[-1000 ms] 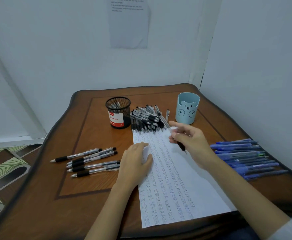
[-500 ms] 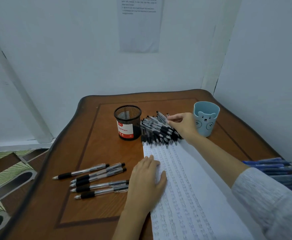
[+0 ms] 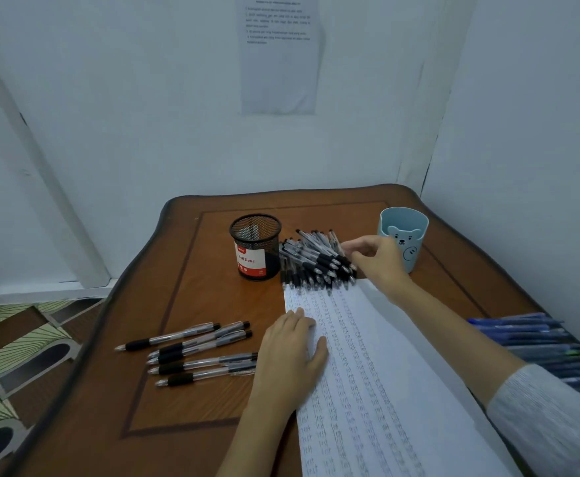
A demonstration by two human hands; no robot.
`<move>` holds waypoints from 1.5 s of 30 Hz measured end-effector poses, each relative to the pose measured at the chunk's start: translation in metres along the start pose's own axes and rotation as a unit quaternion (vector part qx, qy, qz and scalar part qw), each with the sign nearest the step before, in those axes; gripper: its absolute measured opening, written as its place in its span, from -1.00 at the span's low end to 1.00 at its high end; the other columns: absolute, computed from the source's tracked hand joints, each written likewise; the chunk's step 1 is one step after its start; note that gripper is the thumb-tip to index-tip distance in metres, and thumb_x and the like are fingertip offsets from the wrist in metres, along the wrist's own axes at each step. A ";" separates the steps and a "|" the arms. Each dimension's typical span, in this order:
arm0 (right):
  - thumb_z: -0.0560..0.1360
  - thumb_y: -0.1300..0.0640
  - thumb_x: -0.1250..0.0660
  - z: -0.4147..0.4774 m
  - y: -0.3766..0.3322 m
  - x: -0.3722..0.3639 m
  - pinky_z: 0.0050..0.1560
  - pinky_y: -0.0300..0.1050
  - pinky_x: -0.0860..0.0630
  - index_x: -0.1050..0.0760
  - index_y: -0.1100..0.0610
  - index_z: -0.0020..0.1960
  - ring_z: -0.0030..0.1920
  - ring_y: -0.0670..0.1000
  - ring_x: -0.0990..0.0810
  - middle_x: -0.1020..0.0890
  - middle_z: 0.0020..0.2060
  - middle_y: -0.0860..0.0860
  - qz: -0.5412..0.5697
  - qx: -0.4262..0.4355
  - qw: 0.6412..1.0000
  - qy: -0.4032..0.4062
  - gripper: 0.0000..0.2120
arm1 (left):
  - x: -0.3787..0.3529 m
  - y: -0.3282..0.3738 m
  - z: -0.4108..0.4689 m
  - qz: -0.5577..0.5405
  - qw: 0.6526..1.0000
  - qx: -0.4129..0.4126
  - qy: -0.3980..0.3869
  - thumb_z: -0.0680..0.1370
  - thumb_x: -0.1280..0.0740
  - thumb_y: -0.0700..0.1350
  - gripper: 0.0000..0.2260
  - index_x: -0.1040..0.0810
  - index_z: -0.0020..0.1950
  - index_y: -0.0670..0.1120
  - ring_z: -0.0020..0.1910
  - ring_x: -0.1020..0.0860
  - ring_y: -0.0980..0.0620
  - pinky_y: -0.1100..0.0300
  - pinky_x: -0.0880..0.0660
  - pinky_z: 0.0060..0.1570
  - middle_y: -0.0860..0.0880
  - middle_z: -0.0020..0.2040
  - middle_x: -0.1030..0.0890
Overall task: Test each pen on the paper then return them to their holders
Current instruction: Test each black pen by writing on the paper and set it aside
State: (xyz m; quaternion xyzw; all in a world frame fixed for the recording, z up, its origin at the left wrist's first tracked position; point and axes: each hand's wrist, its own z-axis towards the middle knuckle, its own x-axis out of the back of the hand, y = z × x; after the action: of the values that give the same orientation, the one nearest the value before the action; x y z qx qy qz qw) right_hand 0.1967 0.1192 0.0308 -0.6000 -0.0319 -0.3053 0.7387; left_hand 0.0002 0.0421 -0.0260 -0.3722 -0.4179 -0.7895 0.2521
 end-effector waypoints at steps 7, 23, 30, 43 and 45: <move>0.50 0.39 -0.31 -0.065 -0.019 0.006 -0.32 -0.41 -0.43 -0.65 0.08 -0.12 -0.35 -0.19 -0.54 -0.65 -0.26 -0.11 0.035 -0.015 0.998 -0.050 -0.75 | 0.015 0.012 -0.005 -0.026 0.996 0.017 0.081 0.56 -0.27 -0.15 -0.84 -0.59 0.08 -0.11 0.07 -0.53 0.07 0.26 -0.29 0.04 0.01 0.03 -0.62; 0.47 0.17 -0.44 -0.146 -0.050 -0.069 -0.27 -0.42 -0.43 -0.67 0.05 -0.07 -0.29 -0.16 -0.48 -0.64 -0.18 -0.09 -0.046 0.048 0.976 -0.205 -0.94 | 0.079 -0.041 -0.078 0.024 0.978 0.126 0.165 0.50 -0.33 -0.22 -0.77 -0.59 0.15 -0.10 0.12 -0.54 0.03 0.26 -0.31 0.15 0.00 0.08 -0.63; 0.51 0.01 -0.38 -0.151 -0.048 -0.078 0.06 -0.16 -0.41 -0.60 0.06 0.04 0.05 -0.04 -0.41 -0.51 -0.05 -0.01 -0.244 0.166 0.932 -0.212 -0.84 | 0.079 -0.043 -0.085 0.029 0.982 0.121 0.145 0.53 -0.31 -0.19 -0.78 -0.57 0.17 -0.09 0.13 -0.52 0.07 0.31 -0.25 0.12 0.01 0.10 -0.62; 0.64 0.04 -0.13 -0.142 -0.056 0.002 -0.15 -0.19 -0.59 -0.47 0.16 0.01 -0.22 -0.02 -0.63 -0.63 -0.26 0.06 0.366 -0.065 0.928 -0.033 -0.77 | 0.067 -0.023 -0.081 0.018 0.986 0.066 0.151 0.51 -0.33 -0.24 -0.85 -0.60 0.06 -0.13 0.04 -0.56 0.02 0.28 -0.31 0.06 -0.03 -0.01 -0.64; 0.66 -0.01 -0.10 -0.139 -0.055 0.015 -0.41 -0.27 -0.45 -0.45 0.11 -0.03 -0.46 -0.08 -0.45 -0.47 -0.42 -0.02 0.444 -0.117 0.888 -0.005 -0.75 | 0.059 -0.013 -0.078 0.006 0.990 0.049 0.134 0.52 -0.32 -0.22 -0.84 -0.60 0.08 -0.11 0.06 -0.54 0.06 0.30 -0.29 0.08 0.00 0.02 -0.63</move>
State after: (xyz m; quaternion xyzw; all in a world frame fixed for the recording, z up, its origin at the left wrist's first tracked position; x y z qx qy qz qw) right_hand 0.1376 -0.0181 0.0465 -0.6351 0.2700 0.0559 0.7216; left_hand -0.0729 -0.0220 -0.0142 -0.2526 -0.4160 -0.8095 0.3284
